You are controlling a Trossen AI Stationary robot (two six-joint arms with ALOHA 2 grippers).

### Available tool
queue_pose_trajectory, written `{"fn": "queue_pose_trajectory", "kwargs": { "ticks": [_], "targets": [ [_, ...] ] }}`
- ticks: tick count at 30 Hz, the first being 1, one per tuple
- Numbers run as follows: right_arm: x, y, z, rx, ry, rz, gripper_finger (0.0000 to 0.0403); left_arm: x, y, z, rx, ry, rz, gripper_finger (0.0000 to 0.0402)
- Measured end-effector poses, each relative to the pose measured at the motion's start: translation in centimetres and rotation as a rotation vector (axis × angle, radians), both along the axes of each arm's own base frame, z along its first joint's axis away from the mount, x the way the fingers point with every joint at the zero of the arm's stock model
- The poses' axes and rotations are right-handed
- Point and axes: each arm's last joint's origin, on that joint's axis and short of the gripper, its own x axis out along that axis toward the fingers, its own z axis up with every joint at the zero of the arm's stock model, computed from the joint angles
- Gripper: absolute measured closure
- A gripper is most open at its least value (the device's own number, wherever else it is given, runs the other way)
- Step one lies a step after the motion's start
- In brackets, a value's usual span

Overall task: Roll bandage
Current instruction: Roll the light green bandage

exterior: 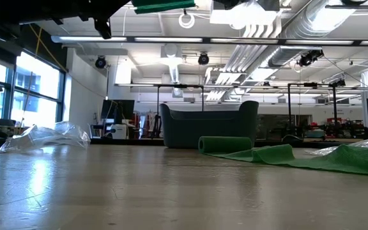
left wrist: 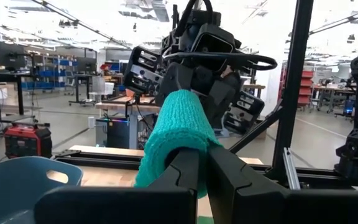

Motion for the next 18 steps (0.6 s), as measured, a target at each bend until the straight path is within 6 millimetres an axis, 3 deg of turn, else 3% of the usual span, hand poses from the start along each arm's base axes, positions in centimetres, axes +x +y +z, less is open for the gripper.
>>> {"fn": "queue_pose_trajectory", "kwargs": {
  "ticks": [11,18],
  "targets": [
    [-0.30,0.17,0.35,0.047,-0.002,0.064,0.0221,-0.01,0.01,0.05,0.000,-0.005,0.000,0.0392],
    [-0.32,0.54,0.00,-0.003,0.020,0.211,0.0215,-0.01,0.00,0.03,0.001,-0.004,-0.002,0.0392]
  ]
}}
